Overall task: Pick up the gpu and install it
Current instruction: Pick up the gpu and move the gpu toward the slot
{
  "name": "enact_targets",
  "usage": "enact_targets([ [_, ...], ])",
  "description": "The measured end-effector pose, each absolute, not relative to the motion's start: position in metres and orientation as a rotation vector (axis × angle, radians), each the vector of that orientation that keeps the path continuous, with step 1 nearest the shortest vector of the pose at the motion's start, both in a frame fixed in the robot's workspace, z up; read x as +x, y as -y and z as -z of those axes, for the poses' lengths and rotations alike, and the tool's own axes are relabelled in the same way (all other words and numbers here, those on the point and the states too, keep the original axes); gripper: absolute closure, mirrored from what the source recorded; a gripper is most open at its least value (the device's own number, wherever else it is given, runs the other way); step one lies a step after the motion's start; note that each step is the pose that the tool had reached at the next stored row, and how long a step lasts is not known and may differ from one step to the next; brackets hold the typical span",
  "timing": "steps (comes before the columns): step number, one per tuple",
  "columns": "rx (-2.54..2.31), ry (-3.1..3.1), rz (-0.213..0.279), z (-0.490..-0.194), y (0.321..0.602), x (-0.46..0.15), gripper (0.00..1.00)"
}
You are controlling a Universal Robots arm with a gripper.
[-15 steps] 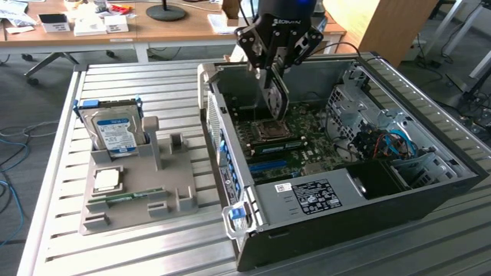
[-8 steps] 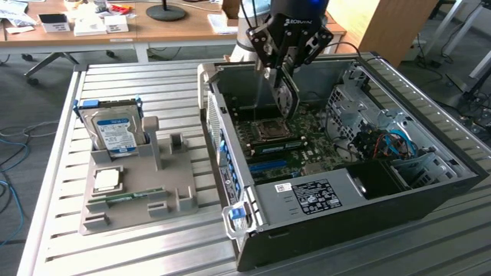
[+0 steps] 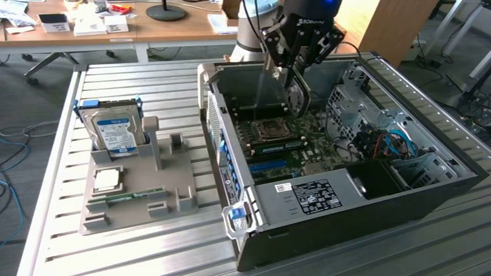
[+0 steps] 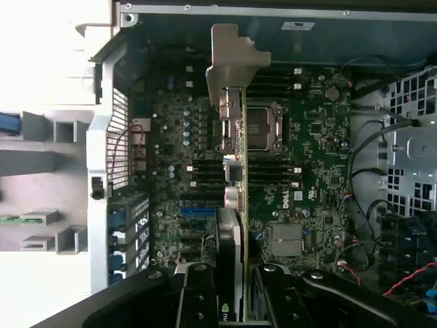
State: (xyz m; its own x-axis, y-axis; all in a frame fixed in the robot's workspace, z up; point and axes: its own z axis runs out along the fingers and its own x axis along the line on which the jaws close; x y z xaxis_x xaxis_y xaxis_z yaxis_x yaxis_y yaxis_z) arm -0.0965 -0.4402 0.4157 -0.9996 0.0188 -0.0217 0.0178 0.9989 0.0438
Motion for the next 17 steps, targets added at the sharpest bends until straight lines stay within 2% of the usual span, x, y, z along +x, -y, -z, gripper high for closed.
enact_targets([
  [17,0.029,-3.119,-0.068,-0.416,0.440,-0.044,0.73],
])
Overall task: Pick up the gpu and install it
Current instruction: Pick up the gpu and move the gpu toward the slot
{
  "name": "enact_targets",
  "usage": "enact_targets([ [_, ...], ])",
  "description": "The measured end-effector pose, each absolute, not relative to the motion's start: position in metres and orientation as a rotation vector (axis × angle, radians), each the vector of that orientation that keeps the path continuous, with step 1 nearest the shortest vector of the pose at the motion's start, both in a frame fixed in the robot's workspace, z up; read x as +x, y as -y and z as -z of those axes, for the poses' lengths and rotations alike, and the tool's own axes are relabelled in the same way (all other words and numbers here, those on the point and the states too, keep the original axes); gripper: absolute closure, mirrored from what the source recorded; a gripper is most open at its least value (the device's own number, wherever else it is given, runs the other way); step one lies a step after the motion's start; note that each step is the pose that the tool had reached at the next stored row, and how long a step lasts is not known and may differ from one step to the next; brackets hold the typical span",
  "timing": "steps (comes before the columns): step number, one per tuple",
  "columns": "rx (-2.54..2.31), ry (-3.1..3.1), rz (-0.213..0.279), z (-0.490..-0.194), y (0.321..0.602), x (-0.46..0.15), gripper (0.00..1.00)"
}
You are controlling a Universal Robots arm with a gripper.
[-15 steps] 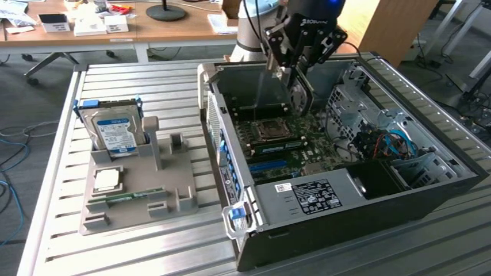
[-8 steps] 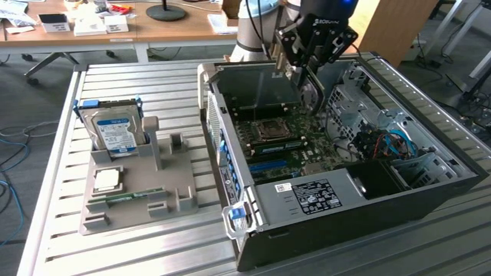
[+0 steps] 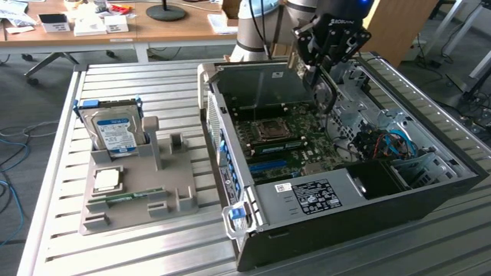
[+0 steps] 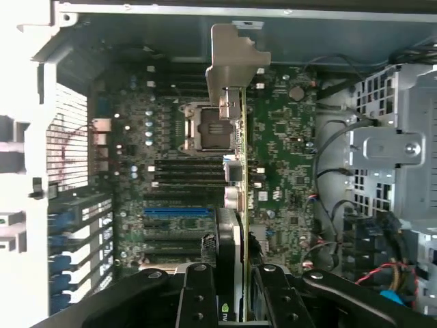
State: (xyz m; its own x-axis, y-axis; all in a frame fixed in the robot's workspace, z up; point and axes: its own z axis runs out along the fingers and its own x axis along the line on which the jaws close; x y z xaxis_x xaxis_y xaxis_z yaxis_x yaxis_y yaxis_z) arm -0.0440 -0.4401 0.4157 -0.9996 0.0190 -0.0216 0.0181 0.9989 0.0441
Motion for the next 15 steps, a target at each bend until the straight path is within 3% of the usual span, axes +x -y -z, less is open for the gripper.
enact_targets([
  [15,0.029,-3.119,-0.069,-0.416,0.440,-0.004,0.73],
])
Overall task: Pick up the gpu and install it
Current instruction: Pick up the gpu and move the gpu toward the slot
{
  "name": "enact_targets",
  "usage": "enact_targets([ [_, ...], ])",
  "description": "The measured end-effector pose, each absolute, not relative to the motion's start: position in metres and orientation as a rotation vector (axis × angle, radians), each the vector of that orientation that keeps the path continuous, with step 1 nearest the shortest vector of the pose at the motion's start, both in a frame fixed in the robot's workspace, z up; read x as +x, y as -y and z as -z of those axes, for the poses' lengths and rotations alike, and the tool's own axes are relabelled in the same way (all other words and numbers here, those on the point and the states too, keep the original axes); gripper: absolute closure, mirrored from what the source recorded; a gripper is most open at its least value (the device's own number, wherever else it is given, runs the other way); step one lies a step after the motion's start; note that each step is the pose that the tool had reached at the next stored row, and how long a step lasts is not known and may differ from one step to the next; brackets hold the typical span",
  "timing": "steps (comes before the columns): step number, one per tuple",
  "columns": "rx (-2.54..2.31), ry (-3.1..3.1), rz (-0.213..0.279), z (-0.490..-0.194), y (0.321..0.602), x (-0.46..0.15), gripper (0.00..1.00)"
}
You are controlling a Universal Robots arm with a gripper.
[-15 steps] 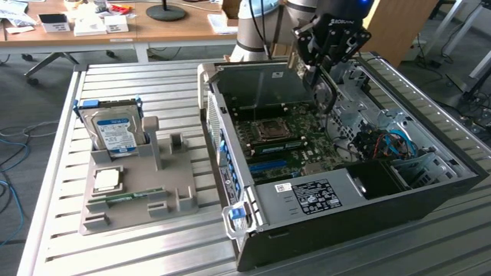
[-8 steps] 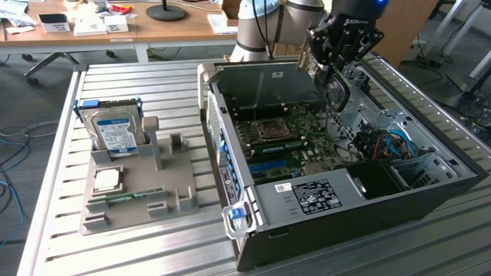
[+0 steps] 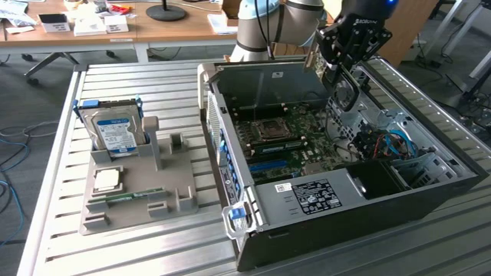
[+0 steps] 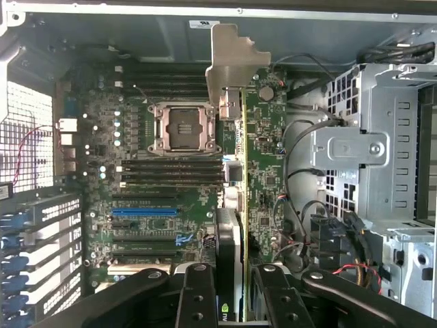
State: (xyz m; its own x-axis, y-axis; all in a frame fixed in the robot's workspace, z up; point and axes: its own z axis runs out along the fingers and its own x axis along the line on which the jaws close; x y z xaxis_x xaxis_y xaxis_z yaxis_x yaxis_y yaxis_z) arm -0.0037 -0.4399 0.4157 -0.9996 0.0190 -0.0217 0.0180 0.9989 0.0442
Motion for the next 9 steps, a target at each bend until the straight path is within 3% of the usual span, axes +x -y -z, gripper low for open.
enact_targets([
  [9,0.044,-3.118,-0.069,-0.4157,0.4399,0.0006,0.73],
])
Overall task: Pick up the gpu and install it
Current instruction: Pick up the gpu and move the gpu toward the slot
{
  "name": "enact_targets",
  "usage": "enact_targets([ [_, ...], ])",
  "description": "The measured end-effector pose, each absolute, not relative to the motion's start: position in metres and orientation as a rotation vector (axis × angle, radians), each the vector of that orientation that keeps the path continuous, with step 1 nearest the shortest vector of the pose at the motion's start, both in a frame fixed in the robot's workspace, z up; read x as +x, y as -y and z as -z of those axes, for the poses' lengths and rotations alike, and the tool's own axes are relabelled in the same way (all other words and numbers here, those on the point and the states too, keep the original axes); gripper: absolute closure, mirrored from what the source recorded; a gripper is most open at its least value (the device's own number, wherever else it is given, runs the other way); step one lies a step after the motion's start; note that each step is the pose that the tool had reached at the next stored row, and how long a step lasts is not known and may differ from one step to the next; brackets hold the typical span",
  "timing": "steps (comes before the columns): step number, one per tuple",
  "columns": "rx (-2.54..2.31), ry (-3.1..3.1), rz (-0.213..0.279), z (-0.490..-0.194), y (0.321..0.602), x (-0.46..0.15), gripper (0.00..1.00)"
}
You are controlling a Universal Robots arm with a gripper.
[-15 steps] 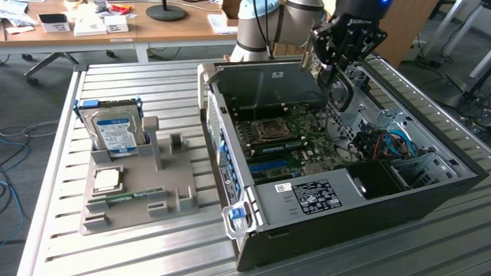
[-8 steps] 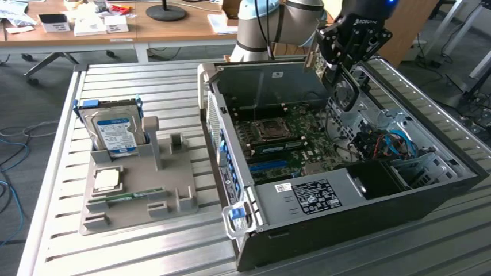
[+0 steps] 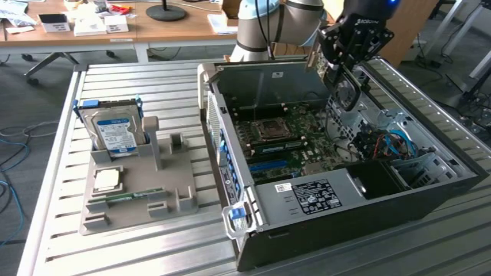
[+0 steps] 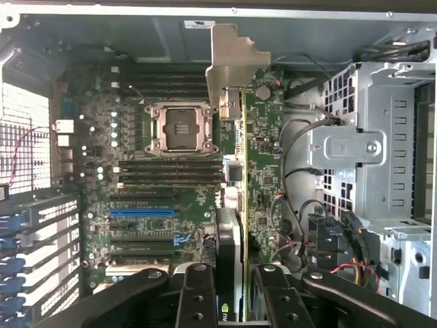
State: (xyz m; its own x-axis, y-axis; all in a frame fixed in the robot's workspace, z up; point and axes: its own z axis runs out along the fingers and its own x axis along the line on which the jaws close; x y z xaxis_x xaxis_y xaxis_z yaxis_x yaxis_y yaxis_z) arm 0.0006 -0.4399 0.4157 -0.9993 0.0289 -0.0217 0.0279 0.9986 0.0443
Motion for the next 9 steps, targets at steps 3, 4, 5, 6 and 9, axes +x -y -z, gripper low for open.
enact_targets([
  [3,0.051,-3.118,-0.068,-0.416,0.440,0.007,0.73],
  [4,0.053,-3.118,-0.068,-0.416,0.440,0.009,0.73],
  [5,0.055,-3.118,-0.068,-0.416,0.440,0.012,0.73],
  [6,0.056,-3.118,-0.068,-0.416,0.440,0.014,0.73],
  [9,0.061,-3.118,-0.069,-0.416,0.440,0.021,0.73],
])
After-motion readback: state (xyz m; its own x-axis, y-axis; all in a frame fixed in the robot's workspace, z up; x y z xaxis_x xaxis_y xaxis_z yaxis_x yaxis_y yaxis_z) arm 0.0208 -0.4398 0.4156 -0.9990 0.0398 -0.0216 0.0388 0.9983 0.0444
